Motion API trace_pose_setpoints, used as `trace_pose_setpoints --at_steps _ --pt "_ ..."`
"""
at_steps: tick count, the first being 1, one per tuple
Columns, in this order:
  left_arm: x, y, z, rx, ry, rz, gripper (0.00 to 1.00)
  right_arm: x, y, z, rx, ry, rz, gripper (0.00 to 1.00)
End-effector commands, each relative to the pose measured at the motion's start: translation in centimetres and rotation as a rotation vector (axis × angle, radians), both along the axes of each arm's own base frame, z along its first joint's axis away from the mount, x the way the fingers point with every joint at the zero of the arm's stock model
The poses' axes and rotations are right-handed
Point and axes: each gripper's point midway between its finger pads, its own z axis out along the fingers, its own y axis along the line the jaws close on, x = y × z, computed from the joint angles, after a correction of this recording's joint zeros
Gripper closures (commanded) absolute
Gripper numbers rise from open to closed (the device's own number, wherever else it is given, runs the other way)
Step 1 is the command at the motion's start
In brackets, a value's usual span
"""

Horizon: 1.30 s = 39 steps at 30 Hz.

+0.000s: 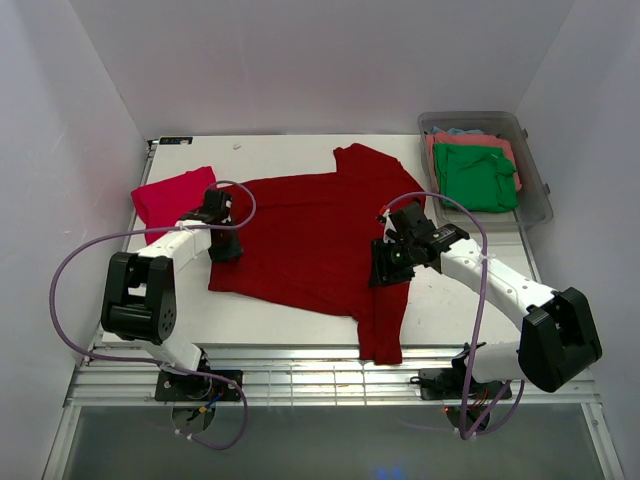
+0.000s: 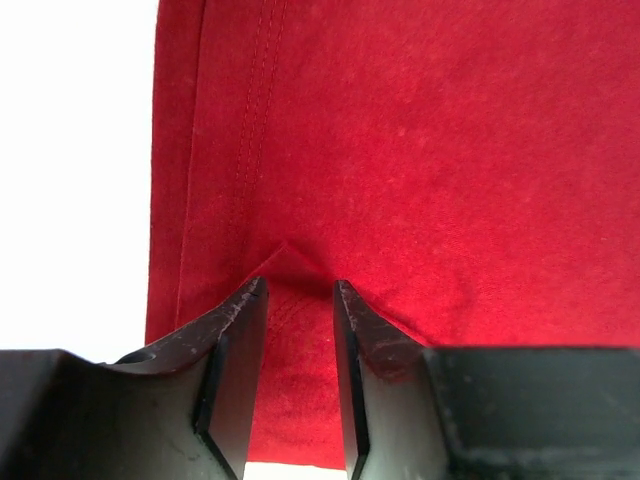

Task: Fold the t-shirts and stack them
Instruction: Flatten the tshirt out

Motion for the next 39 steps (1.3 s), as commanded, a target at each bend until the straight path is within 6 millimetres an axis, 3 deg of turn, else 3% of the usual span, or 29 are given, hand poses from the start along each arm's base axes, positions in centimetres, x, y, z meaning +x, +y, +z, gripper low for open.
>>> trace_pose_setpoints --at_steps 1,7,10,11,13,17,19,20,22,25,30,32,34,39 --pt "-0.1 0.0 -0.7 0.008 0.011 -0.006 0.56 0.1 0.1 0.7 0.016 -0.028 0.008 0.54" --pt "-0.9 0.0 -2.1 0.010 0.052 -0.003 0.59 -0.1 0.0 0.7 0.016 -0.028 0.003 0.54" --pt "-0.8 0.1 -1.8 0.014 0.043 -0.005 0.81 -0.4 -0.3 0.3 0.008 -0.022 -0.001 0.54" --pt "-0.8 0.1 -1.6 0.013 0.035 -0.007 0.93 -0.4 -0.3 0.3 0.008 -0.023 -0.001 0.54" --pt "-0.7 0.1 -1.1 0.016 0.024 -0.006 1.00 -0.6 -0.5 0.0 0.003 -0.015 -0.004 0.54" --pt "-0.6 0.0 1.3 0.000 -0.028 -0.004 1.00 -0.9 -0.5 -0.3 0.006 -0.006 0.001 0.54" --pt "-0.8 -0.3 4.1 -0.020 -0.098 -0.006 1.00 -0.9 -0.4 -0.5 0.005 -0.001 0.008 0.54" --pt "-1.0 -0.3 4.0 -0.023 -0.088 -0.005 1.00 -0.9 -0.4 -0.6 0.005 0.002 0.008 0.54" --pt "-1.6 -0.5 5.8 -0.044 -0.131 -0.009 0.96 -0.8 -0.3 -0.7 0.004 0.002 0.014 0.54" --pt "-2.8 -0.7 6.8 -0.069 -0.146 -0.016 0.87 -0.5 0.2 -0.9 0.010 0.008 0.025 0.54" --pt "-5.6 -0.7 7.0 -0.077 -0.124 0.004 0.90 0.2 1.1 -0.8 0.022 0.010 0.041 0.54" --pt "-5.6 -1.4 8.7 -0.118 -0.158 -0.005 0.89 0.4 1.2 -0.8 0.022 0.015 0.044 0.54" --pt "-6.0 -1.7 9.0 -0.133 -0.148 -0.004 0.89 0.6 1.5 -0.6 0.025 0.009 0.048 0.54" --pt "-7.0 -1.8 8.0 -0.125 -0.063 -0.016 0.83 1.2 2.0 -0.8 0.031 0.007 0.058 0.54"
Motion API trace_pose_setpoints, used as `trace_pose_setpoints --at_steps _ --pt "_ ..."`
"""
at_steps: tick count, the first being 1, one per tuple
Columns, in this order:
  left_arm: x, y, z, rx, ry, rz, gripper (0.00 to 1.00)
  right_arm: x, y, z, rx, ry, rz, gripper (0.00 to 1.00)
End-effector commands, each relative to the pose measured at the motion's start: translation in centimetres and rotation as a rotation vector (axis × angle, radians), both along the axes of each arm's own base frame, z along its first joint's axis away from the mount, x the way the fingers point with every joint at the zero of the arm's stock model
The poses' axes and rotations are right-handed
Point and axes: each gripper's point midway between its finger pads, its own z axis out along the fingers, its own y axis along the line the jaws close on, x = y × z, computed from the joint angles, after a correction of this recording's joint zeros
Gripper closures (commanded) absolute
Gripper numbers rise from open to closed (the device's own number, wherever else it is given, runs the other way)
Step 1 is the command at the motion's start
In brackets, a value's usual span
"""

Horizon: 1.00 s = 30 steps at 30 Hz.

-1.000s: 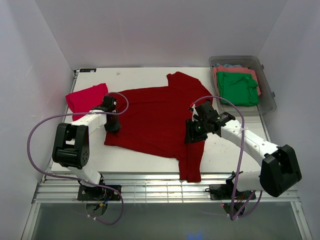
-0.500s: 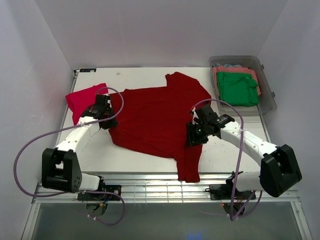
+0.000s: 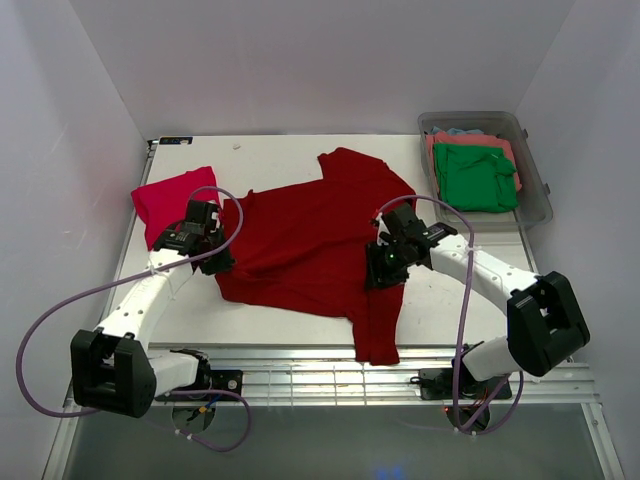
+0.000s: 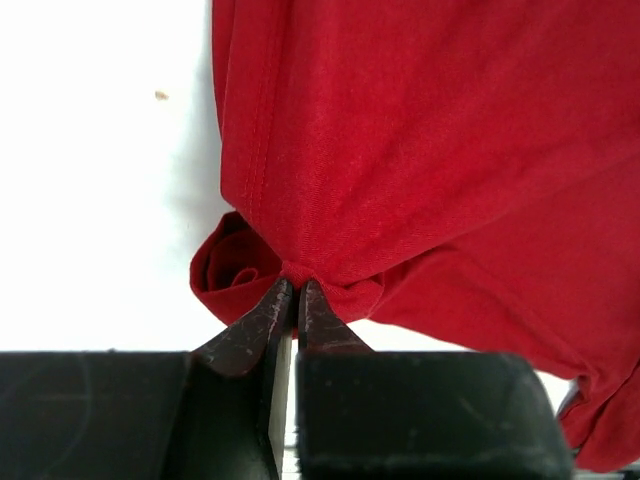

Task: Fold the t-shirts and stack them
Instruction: Flatten the tshirt out

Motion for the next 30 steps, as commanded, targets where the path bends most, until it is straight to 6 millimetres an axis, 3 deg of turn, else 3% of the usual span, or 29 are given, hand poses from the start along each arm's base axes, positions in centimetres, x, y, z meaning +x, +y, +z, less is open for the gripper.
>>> trace_pose_setpoints --at_steps 1,7,8,11,12,13,15,16,20,21,22,27,30 --pt "-0.7 -0.5 0.4 -0.020 0.037 -0.013 0.81 1.8 1.8 1.3 0.058 -0.060 0.035 0.54" --pt "-0.9 -0.6 0.0 -0.022 0.064 -0.020 0.75 5.2 5.6 2.7 0.186 -0.115 0.051 0.60" --pt "-0.9 -0.6 0.0 -0.022 0.066 -0.021 0.76 6.5 7.4 4.3 0.263 -0.158 0.075 0.63" --pt "-0.9 -0.6 -0.2 -0.022 0.071 -0.019 0.76 8.2 10.3 4.6 0.353 -0.143 0.112 0.91" --pt "-0.9 -0.6 -0.2 -0.022 0.071 -0.019 0.76 9.4 11.4 5.7 0.381 -0.167 0.121 0.92" --pt "-1.0 -0.6 -0.3 -0.022 0.074 -0.019 0.76 10.0 12.1 4.5 0.375 -0.142 0.122 0.92" --pt "-0.9 -0.6 -0.2 -0.020 0.073 -0.019 0.76 11.6 14.0 5.5 0.411 -0.160 0.146 0.92" --pt "-1.0 -0.6 -0.3 -0.019 0.075 -0.018 0.76 12.0 14.7 3.6 0.398 -0.117 0.149 0.92" --pt "-0.9 -0.6 -0.4 -0.019 0.082 -0.017 0.76 12.5 18.2 1.6 0.427 -0.043 0.209 0.92" --pt "-0.9 -0.6 -0.4 -0.013 0.083 -0.022 0.76 12.8 20.5 -0.5 0.414 -0.012 0.240 0.92" --pt "-1.0 -0.6 -0.4 -0.014 0.085 -0.022 0.76 12.8 20.5 -0.6 0.414 -0.013 0.242 0.92" --pt "-1.6 -0.7 0.1 -0.024 0.085 -0.027 0.76 12.6 22.6 -5.0 0.349 0.046 0.255 0.92" --pt "-2.5 -0.5 0.6 -0.032 0.085 -0.022 0.76 12.2 22.5 -7.2 0.312 0.080 0.237 0.92"
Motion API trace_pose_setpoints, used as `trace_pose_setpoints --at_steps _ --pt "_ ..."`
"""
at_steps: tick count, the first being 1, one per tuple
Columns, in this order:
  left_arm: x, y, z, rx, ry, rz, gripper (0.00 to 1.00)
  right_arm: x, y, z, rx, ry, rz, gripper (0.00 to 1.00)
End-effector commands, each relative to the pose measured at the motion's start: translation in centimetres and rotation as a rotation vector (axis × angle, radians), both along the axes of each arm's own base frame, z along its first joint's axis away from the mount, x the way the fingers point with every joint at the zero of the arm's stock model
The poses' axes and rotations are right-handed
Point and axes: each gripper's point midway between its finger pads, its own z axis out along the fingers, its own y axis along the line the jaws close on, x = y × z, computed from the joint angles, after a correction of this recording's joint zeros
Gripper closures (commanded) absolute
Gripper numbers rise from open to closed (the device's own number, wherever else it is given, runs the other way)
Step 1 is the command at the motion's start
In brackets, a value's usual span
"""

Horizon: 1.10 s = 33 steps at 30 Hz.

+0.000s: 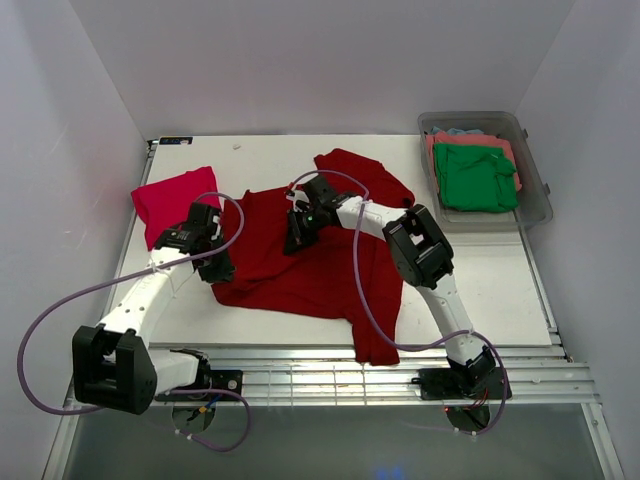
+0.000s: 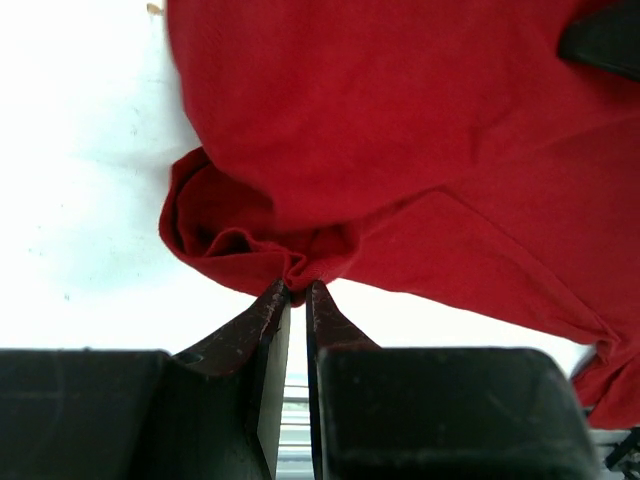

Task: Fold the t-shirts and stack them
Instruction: Flatten the tshirt out

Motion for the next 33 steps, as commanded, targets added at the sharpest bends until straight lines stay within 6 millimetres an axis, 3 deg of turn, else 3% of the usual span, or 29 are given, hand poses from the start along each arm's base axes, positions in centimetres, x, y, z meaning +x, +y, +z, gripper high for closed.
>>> trace_pose_setpoints --at_steps 1,5,9,14,18,19,21,23,25,33 --pt "-0.4 -0.3 2.3 -0.031 -0.049 0.002 0.76 -0.5 0.0 -2.4 -0.070 0.021 -0.005 0.92" --pt "-2.8 -0.8 2.7 -0.080 -0.019 0.003 0.76 -0.7 -1.0 -5.1 -0.147 0.046 -0.023 0.92" --pt "-5.3 -0.6 3.6 -0.100 -0.012 0.021 0.76 -0.6 -1.8 -6.5 -0.207 0.053 -0.041 0.92" --pt "-8.6 -1.2 5.3 -0.177 -0.004 0.029 0.76 -0.2 -2.0 -7.3 -0.239 0.061 -0.051 0.92" --pt "-9.0 -0.2 5.7 -0.131 -0.031 0.053 0.77 0.2 -1.4 -6.9 -0.219 0.058 -0.052 0.92" --pt "-8.5 -0.1 5.7 -0.126 -0.047 0.058 0.76 0.2 -1.2 -6.7 -0.210 0.058 -0.051 0.92" --pt "-7.4 -0.3 5.9 -0.129 -0.057 0.062 0.61 0.2 -1.1 -6.4 -0.200 0.057 -0.050 0.92" --pt "-5.5 -0.3 6.5 -0.123 -0.114 0.074 0.49 0.2 -1.1 -6.4 -0.200 0.054 -0.047 0.92" --pt "-3.2 0.6 7.1 -0.070 -0.181 0.104 0.44 0.1 -1.2 -6.4 -0.204 0.056 -0.041 0.92" --pt "3.7 1.9 5.5 0.079 -0.200 0.118 0.41 -0.5 -1.4 -6.2 -0.197 0.062 -0.028 0.92"
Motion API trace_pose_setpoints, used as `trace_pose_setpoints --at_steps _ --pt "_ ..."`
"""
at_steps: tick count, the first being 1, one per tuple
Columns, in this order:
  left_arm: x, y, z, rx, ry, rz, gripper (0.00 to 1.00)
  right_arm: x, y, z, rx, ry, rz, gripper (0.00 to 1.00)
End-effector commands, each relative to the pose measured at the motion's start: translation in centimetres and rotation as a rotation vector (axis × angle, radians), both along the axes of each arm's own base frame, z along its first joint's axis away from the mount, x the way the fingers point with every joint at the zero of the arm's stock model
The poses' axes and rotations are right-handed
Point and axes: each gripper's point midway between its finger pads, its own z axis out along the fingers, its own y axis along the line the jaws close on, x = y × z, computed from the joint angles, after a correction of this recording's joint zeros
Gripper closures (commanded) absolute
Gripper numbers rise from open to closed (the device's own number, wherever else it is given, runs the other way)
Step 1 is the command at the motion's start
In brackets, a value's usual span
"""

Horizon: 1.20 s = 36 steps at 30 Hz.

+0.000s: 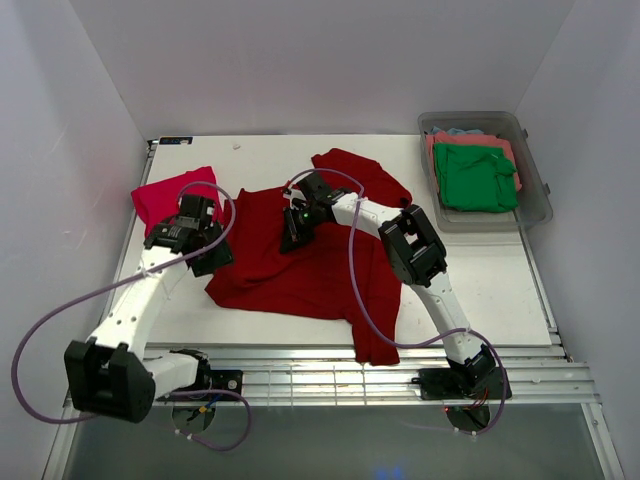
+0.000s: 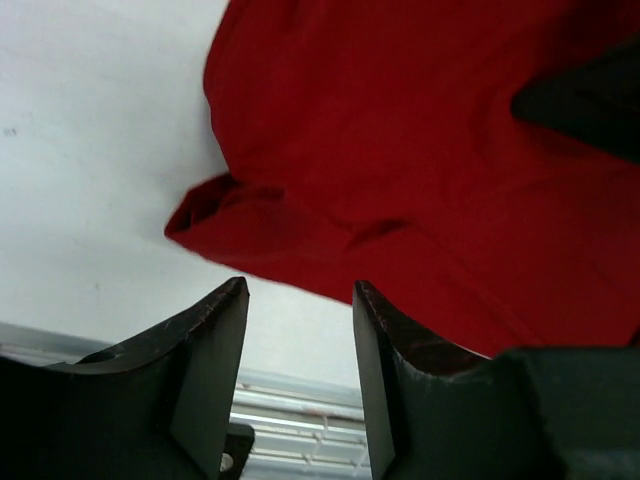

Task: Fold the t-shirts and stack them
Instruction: Flatten the tshirt out

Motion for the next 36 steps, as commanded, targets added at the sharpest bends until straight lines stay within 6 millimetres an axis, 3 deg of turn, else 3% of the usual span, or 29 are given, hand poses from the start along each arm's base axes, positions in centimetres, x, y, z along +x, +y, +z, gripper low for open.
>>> trace_pose_setpoints --at_steps 1,5,13,18,22,24,28,32,36 --pt "4.5 1.2 0.3 0.098 -0.086 0.021 0.44 -0.9 -2.8 -5.9 -0.178 0.012 -0.014 0.92" --pt "5.5 1.2 -1.3 0.129 -0.047 0.001 0.50 -1.0 -3.0 -5.6 -0.180 0.004 -0.009 0.92" --pt "4.3 1.2 -3.0 0.119 -0.002 -0.007 0.53 -1.4 -3.4 -5.9 -0.186 0.012 -0.006 0.92" --pt "3.5 0.7 -2.8 0.083 -0.017 -0.017 0.71 -1.5 -3.5 -6.1 -0.191 0.013 -0.006 0.92" --pt "2.7 0.8 -3.8 0.084 0.015 -0.019 0.68 -1.6 -3.4 -6.0 -0.186 0.015 -0.007 0.92" --pt "2.9 0.6 -3.8 0.082 0.019 -0.029 0.69 -1.7 -3.4 -6.0 -0.189 0.017 -0.007 0.92" --pt "2.6 0.5 -3.2 0.074 0.006 -0.040 0.99 -1.6 -3.6 -5.8 -0.190 0.011 -0.008 0.92" --pt "2.1 0.4 -2.1 0.064 -0.014 -0.049 1.00 -1.7 -3.6 -5.9 -0.190 0.014 -0.009 0.92" --pt "0.0 0.0 -1.2 0.025 0.017 -0.057 1.00 -1.6 -3.4 -5.9 -0.185 0.017 -0.013 0.92"
